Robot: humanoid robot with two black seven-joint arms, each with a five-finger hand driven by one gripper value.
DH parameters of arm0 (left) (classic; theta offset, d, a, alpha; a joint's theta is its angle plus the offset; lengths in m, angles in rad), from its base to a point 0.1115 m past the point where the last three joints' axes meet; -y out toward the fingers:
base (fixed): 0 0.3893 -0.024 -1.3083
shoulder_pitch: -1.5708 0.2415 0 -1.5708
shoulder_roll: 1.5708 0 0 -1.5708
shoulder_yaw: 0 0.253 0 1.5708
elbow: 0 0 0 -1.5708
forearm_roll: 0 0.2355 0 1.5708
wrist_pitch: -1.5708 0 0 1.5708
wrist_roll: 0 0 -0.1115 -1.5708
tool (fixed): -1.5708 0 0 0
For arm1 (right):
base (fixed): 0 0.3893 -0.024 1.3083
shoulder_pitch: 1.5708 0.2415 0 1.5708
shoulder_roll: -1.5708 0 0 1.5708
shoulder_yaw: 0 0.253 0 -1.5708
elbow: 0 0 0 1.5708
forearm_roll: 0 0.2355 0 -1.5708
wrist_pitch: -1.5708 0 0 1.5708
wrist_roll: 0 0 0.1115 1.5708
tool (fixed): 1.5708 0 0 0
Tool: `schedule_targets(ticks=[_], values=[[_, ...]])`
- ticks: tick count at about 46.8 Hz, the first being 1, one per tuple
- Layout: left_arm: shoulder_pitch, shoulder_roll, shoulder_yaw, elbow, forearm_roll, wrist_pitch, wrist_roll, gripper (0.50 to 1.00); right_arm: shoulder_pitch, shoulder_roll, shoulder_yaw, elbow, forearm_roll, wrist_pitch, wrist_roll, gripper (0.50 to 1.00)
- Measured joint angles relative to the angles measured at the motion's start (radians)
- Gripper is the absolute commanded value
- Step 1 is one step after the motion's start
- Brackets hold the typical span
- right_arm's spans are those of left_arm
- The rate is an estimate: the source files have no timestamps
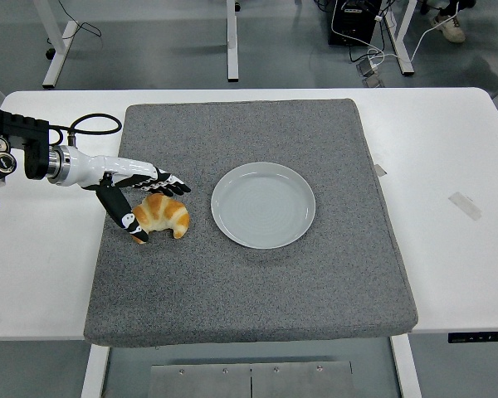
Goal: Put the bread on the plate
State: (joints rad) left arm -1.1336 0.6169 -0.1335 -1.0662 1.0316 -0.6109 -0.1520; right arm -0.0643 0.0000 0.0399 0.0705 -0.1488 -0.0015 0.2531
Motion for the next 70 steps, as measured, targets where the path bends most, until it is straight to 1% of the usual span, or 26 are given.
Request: schedule_targets(ticks=[6, 12, 16, 19, 26, 35, 38, 49, 55, 66, 68, 70], values=[[0.001, 0.0, 0.0, 0.0, 0.012, 0.0, 0.0, 0.969, 0.0, 0.0, 0.0, 0.0, 0.0, 0.0, 0.0, 1.0], [0.001, 0.0, 0.002, 0.0, 0.029, 0.028, 0.0, 0.948, 0.0, 0.0, 0.0, 0.0, 0.0, 0.0, 0.0, 1.0], [0.001, 0.0, 0.004, 0.001, 0.032, 0.043, 0.0, 0.922, 0.0, 0.0, 0.0, 0.0, 0.0, 0.0, 0.0, 1.0], [0.001, 0.0, 0.007, 0.001, 0.043, 0.057, 0.0, 0.886, 0.0, 0.0, 0.0, 0.0, 0.0, 0.0, 0.0, 1.0], [0.004, -0.001, 0.009, 0.002, 0.066, 0.074, 0.0, 0.822, 0.0, 0.0, 0.0, 0.0, 0.0, 0.0, 0.0, 1.0], [0.005, -0.014, 0.015, 0.002, 0.089, 0.099, 0.0, 0.749, 0.0, 0.0, 0.0, 0.0, 0.0, 0.0, 0.0, 1.0], [0.005, -0.016, 0.015, 0.002, 0.105, 0.108, -0.001, 0.733, 0.0, 0.0, 0.0, 0.0, 0.0, 0.0, 0.0, 1.0], [0.014, -0.017, 0.017, 0.002, 0.152, 0.131, -0.031, 0.731, 0.0, 0.0, 0.0, 0.0, 0.0, 0.0, 0.0, 1.0], [0.015, -0.017, 0.018, 0.002, 0.171, 0.132, -0.049, 0.742, 0.0, 0.0, 0.0, 0.0, 0.0, 0.0, 0.0, 1.0], [0.012, -0.018, 0.048, -0.001, 0.175, 0.133, -0.066, 0.757, 0.0, 0.0, 0.0, 0.0, 0.0, 0.0, 0.0, 1.0], [0.012, -0.017, 0.058, -0.002, 0.176, 0.132, -0.074, 0.773, 0.0, 0.0, 0.0, 0.0, 0.0, 0.0, 0.0, 1.0], [0.012, -0.017, 0.064, -0.005, 0.176, 0.132, -0.081, 0.774, 0.0, 0.0, 0.0, 0.0, 0.0, 0.0, 0.0, 1.0]])
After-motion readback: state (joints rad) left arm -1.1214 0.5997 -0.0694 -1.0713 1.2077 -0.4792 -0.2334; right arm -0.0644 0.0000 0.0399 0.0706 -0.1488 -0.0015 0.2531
